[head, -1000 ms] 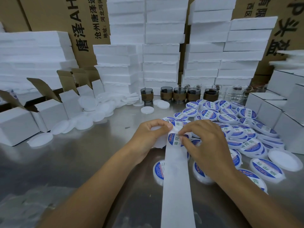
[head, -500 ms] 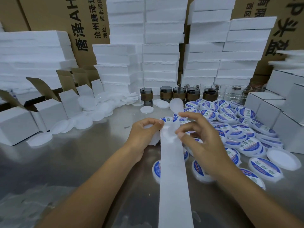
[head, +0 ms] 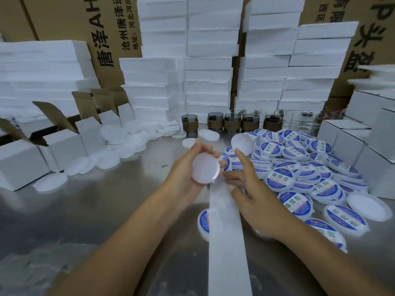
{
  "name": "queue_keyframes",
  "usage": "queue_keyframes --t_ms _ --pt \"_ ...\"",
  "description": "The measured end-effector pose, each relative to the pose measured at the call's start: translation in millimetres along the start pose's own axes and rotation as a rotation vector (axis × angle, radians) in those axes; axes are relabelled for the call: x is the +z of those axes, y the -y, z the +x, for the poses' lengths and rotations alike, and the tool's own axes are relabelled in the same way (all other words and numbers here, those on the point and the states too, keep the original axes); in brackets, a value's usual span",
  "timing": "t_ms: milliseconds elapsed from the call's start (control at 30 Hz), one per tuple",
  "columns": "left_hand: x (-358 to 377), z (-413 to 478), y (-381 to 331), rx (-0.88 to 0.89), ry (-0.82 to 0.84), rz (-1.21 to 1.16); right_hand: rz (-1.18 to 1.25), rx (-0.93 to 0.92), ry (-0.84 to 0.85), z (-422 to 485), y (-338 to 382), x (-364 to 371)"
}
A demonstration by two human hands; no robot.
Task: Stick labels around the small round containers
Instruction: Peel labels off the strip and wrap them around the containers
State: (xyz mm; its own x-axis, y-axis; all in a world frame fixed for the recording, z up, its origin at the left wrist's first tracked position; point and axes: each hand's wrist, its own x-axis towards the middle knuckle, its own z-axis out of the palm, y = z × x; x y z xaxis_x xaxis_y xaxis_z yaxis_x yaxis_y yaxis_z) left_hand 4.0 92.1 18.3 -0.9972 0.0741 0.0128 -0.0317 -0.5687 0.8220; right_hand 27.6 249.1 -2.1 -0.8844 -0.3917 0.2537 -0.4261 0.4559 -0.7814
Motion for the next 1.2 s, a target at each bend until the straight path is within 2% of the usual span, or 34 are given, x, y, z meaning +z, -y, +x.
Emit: queue_keyframes --t_ms 67,133,300,367,500,633,767,1200 --pt "3 -2 8 -0.163 0.075 -0.043 0.071 0.015 -0.056 2 0 -2" --pt "6 -2 13 -0.226 0.093 -0.048 0.126 0.003 -0.148 3 1 -4" --pt "5 1 17 -0.228 0.055 0.009 0.188 -0.069 -0.465 5 11 -10" --pt "3 3 17 -0.231 0.047 0.019 0.281 -0.104 -0.494 5 16 -13" --pt "1 4 17 -0.235 0.064 0.056 0.62 -0.021 -0.276 2 23 -17" --pt "3 3 18 -0.251 0.076 0.048 0.724 0.069 -0.12 3 21 -13" --pt "5 3 17 -0.259 0.071 0.025 0.727 0.145 -0.09 4 17 -12" --pt "1 7 21 -0.238 0.109 0.043 0.59 0.173 -0.08 2 18 -10"
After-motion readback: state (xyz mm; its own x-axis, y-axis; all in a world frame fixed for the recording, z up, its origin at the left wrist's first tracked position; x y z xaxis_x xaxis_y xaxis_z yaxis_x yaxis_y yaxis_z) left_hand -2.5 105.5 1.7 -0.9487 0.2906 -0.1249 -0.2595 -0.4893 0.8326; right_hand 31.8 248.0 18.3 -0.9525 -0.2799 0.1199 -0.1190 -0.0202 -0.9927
